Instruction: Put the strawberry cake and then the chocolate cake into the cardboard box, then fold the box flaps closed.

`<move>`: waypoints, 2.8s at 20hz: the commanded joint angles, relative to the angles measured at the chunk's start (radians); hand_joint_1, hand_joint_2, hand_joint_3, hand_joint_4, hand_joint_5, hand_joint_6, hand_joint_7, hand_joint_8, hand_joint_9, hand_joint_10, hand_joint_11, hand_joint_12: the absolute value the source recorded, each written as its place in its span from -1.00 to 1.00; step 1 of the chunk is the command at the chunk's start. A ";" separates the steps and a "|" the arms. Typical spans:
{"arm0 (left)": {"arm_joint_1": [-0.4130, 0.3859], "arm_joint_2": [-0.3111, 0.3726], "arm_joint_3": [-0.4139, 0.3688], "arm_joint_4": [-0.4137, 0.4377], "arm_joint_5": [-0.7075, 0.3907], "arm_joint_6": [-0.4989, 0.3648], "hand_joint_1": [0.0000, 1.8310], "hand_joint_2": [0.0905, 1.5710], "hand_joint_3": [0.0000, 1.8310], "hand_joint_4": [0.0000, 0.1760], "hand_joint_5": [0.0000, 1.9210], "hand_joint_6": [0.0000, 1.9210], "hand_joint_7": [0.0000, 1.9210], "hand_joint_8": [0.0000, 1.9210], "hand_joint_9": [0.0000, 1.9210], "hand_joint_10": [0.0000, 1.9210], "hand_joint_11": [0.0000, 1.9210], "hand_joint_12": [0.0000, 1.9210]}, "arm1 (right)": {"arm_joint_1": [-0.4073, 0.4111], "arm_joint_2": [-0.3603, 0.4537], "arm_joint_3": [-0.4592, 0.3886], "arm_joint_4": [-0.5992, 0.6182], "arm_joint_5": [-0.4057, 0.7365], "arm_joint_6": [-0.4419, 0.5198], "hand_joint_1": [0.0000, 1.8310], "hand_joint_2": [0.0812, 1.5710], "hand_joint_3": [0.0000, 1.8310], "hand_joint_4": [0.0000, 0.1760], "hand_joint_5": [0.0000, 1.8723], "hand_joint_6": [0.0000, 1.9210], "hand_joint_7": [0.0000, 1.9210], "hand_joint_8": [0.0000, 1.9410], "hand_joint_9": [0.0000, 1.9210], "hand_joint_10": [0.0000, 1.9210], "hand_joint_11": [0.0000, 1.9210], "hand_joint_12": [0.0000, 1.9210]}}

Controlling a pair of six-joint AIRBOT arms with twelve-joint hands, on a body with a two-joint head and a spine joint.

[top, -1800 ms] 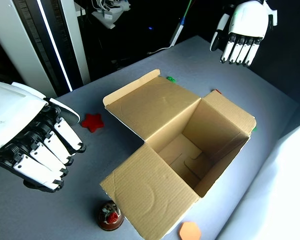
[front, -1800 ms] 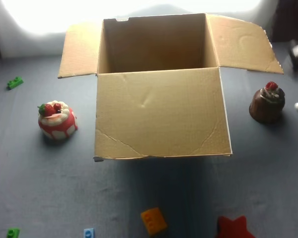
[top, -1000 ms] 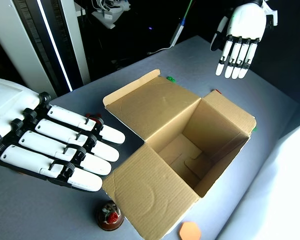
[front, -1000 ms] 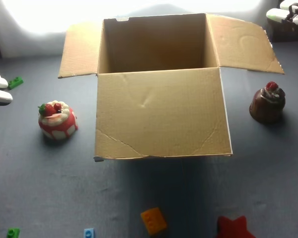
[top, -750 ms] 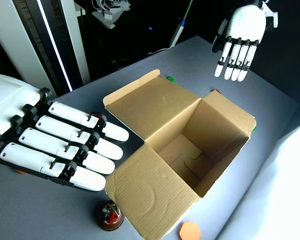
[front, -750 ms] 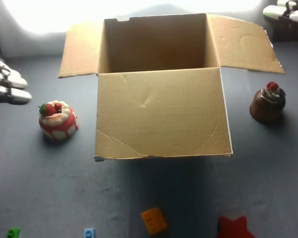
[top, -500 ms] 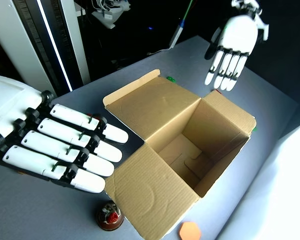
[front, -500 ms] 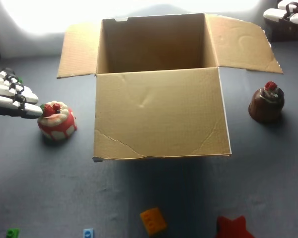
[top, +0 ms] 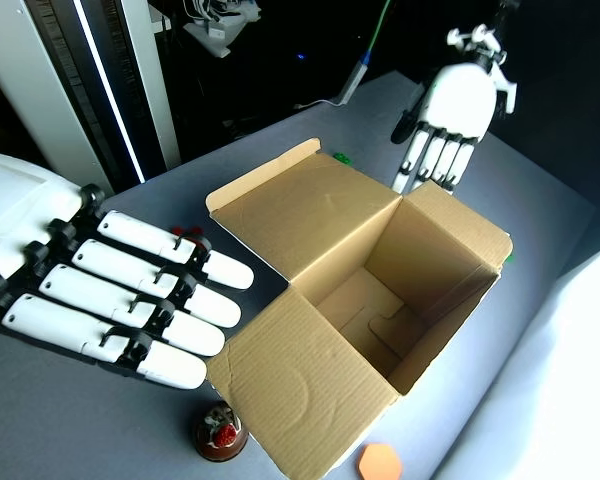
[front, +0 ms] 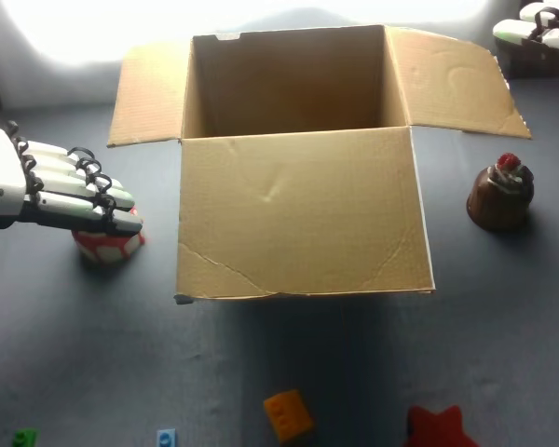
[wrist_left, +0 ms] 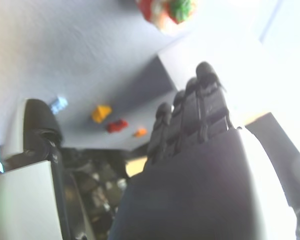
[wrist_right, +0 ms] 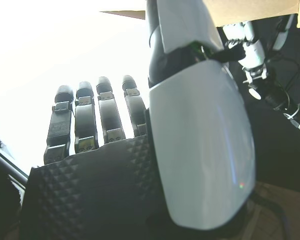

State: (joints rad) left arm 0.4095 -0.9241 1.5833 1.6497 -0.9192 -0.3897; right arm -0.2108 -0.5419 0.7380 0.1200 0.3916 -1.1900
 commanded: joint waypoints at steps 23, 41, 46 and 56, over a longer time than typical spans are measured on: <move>-0.003 -0.293 0.305 -0.085 0.038 0.017 0.31 0.09 -1.00 -0.48 -0.94 -1.00 -0.96 -1.00 -0.91 -0.99 -1.00 -0.49 | 0.018 0.015 0.003 0.006 0.122 0.000 0.20 0.19 -1.00 -0.54 -1.00 -1.00 -1.00 -1.00 -1.00 -1.00 -1.00 -1.00; 0.045 -0.340 0.376 -0.142 0.039 0.023 0.32 0.12 -1.00 -0.39 -0.92 -0.99 -0.95 -1.00 -0.91 -0.99 -1.00 -0.36 | 0.018 0.015 0.003 0.005 0.122 -0.007 0.13 0.22 -1.00 -0.45 -1.00 -1.00 -1.00 -1.00 -1.00 -1.00 -1.00 -1.00; 0.049 -0.338 0.373 -0.157 0.037 0.022 0.37 0.18 -1.00 -0.54 -0.48 -0.96 -0.51 -0.93 -0.60 -0.59 -0.98 0.42 | 0.018 0.015 0.002 0.005 0.122 -0.007 0.15 0.21 -1.00 -0.54 -1.00 -1.00 -1.00 -1.00 -0.97 -0.99 -1.00 -1.00; 0.059 -0.322 0.348 -0.164 0.036 0.022 0.57 0.63 -0.97 -1.00 -0.74 0.78 -0.52 0.80 -0.45 0.83 -0.63 1.00 | 0.018 0.015 0.002 0.005 0.121 -0.007 0.14 0.24 -0.99 -0.66 -1.00 -1.00 -1.00 -1.00 -0.98 -0.99 -1.00 -1.00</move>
State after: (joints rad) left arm 0.4694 -1.2549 1.9236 1.5486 -0.8669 -0.3679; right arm -0.2104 -0.5396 0.7380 0.1238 0.3916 -1.1919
